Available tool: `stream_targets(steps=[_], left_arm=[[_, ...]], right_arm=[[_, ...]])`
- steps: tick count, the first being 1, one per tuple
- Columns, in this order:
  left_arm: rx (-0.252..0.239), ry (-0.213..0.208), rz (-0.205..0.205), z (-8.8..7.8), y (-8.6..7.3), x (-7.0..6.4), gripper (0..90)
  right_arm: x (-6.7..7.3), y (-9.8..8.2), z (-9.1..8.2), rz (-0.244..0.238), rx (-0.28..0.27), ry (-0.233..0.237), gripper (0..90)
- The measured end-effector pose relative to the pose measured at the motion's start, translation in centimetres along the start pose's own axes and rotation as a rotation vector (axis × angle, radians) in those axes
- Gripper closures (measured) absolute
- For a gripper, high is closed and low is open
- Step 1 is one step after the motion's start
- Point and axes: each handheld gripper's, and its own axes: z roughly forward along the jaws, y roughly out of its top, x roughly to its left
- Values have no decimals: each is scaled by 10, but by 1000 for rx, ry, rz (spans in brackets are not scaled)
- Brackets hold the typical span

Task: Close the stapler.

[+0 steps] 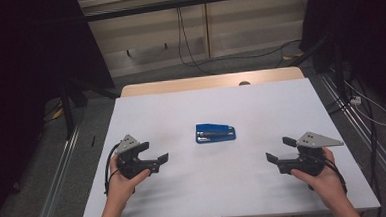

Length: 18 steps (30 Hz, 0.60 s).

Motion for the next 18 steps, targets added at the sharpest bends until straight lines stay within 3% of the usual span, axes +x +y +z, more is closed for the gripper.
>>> stream_targets(steps=[8,18], left_arm=[[9,23,16,-7,-5,4,87],[11,28,-9,-14,-16,10,83]], right_arm=[[5,-3,-7,-4,-9,4,150],[6,-8,-12,-2,0,1,150]])
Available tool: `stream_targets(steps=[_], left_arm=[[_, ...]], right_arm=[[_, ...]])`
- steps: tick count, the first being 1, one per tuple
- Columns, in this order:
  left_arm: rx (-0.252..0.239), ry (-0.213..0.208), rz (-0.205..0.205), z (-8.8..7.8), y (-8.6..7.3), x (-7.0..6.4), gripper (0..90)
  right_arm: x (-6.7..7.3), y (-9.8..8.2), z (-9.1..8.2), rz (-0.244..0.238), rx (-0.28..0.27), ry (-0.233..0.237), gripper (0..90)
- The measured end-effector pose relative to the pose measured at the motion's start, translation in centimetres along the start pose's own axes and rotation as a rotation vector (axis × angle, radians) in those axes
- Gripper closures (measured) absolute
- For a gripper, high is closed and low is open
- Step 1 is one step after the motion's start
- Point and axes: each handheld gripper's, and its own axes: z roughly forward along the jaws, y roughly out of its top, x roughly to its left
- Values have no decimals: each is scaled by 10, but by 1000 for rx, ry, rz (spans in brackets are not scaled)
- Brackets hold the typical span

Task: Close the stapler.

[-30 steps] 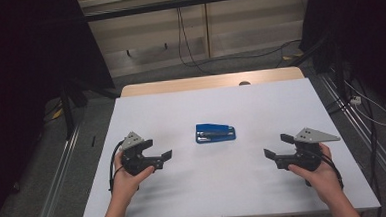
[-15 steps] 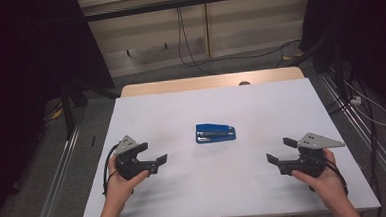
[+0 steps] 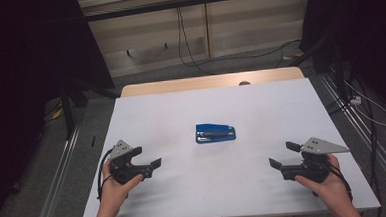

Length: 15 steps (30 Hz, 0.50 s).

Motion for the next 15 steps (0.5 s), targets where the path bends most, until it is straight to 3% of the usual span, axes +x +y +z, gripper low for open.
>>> stream_targets(steps=[5,11,13,15], left_arm=[[6,-6,1,-3,-4,0,78],[-20,-19,-33,-8,-13,0,73],[6,-15,18,-10,-13,-1,72],[-12,-13,29,-11,-14,-2,72]], right_arm=[[1,-2,1,-14,12,-4,150],[0,-5,2,-16,17,-10,150],[0,-6,2,-12,20,-15,150],[0,-6,3,-17,23,-11,150]])
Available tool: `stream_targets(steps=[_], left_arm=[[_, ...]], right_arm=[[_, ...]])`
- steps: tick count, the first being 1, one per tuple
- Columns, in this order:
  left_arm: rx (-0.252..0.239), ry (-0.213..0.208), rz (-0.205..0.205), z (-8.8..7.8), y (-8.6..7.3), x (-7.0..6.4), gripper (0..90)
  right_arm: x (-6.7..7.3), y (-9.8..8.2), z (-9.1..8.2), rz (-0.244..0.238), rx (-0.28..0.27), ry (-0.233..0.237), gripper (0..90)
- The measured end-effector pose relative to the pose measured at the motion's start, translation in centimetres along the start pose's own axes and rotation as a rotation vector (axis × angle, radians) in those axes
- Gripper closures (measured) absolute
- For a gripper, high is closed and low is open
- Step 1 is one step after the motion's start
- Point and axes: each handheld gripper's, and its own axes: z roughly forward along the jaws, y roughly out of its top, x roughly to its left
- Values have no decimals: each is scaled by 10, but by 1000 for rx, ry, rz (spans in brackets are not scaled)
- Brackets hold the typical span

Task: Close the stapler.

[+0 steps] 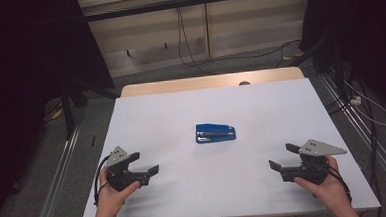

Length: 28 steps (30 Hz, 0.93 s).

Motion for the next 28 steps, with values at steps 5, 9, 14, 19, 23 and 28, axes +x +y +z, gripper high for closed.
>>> stream_targets(steps=[5,9,14,19,23,28], left_arm=[[-8,7,-27,-3,-6,3,72],[-8,10,-34,-7,-8,4,73],[-18,6,-41,-9,-7,4,72],[-19,9,-35,-10,-8,4,73],[-31,16,-44,-13,-8,7,72],[-20,10,-40,-10,-8,5,73]], right_arm=[[1,0,2,-11,16,0,149],[1,-1,2,-13,20,3,146],[2,-2,4,-23,28,6,146],[-1,-2,4,-17,19,8,146],[0,-3,5,-19,27,11,146],[0,-2,5,-17,24,12,146]])
